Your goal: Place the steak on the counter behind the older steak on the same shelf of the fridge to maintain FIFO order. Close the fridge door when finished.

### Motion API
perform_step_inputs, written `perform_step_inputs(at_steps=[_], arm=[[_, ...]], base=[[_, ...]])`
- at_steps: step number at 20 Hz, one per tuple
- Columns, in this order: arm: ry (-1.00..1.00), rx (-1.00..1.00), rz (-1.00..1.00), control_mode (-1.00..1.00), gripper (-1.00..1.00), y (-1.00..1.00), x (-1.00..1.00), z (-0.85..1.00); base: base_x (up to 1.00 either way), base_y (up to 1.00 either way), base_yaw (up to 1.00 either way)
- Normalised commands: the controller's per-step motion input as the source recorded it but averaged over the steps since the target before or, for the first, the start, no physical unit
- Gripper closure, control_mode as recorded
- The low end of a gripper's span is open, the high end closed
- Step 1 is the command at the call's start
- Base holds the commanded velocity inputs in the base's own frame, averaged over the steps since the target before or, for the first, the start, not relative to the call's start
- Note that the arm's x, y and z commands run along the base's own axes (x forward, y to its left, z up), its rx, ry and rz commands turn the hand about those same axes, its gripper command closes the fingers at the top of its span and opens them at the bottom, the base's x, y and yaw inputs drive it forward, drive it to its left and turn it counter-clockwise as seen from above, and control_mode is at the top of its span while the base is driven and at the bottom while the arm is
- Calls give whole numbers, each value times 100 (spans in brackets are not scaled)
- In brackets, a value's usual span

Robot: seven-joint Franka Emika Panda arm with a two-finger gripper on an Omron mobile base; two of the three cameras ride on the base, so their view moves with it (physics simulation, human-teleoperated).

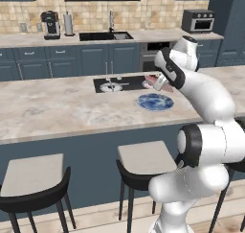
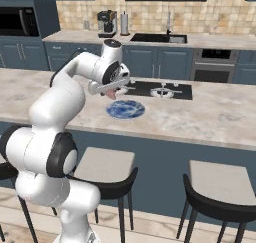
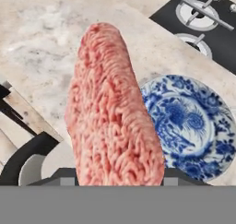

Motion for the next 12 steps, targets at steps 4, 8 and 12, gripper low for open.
perform_step_inputs(at_steps=[4, 8, 12], arm=[[-9, 0, 0, -100, 100, 42, -86, -1], [1, -7, 8, -100, 100, 40, -26, -26], [0, -6, 9, 100, 100, 36, -5, -24]], base=[[0, 0, 0], [0, 0, 0], [-10, 1, 0]])
